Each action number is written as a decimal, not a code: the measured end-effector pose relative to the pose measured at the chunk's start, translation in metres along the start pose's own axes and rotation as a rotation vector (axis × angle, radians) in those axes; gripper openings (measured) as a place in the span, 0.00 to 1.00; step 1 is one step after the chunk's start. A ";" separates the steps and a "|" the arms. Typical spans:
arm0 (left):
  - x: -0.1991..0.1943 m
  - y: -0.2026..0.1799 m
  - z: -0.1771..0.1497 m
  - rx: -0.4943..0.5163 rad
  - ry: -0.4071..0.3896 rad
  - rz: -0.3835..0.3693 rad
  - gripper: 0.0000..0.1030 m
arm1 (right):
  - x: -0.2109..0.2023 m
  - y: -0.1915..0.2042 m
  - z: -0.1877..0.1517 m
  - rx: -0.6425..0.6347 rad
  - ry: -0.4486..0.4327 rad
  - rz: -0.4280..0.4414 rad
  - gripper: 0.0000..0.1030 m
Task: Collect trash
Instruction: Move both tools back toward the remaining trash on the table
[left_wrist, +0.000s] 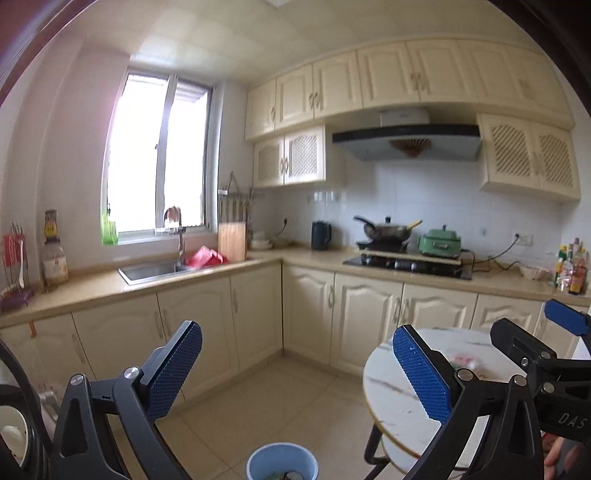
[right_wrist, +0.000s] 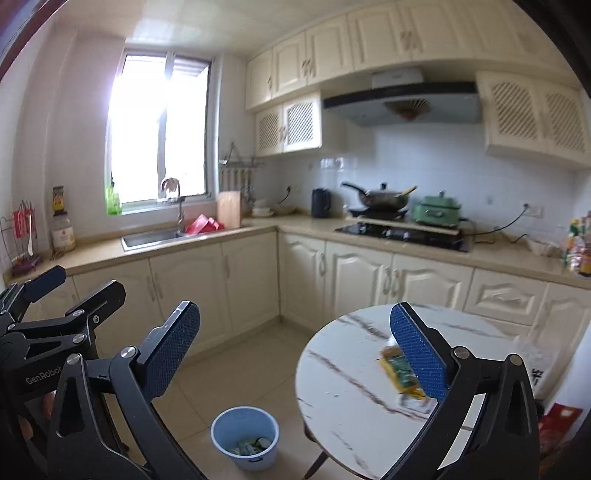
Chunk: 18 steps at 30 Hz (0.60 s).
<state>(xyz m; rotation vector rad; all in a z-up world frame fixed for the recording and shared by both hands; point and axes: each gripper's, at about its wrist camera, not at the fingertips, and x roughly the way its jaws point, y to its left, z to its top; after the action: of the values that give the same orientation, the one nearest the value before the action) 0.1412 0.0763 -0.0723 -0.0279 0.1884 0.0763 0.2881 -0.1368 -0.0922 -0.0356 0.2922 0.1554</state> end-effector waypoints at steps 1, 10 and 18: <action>-0.025 -0.009 -0.009 0.007 -0.021 0.001 0.99 | -0.010 -0.003 0.003 0.001 -0.013 -0.012 1.00; -0.106 -0.031 -0.063 0.015 -0.133 -0.073 0.99 | -0.077 -0.020 0.021 -0.007 -0.121 -0.110 1.00; -0.122 -0.033 -0.078 0.027 -0.163 -0.104 0.99 | -0.102 -0.037 0.025 0.000 -0.159 -0.166 1.00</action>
<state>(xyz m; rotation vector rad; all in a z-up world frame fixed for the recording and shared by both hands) 0.0098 0.0313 -0.1256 -0.0040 0.0252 -0.0281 0.2048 -0.1867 -0.0383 -0.0474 0.1294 -0.0070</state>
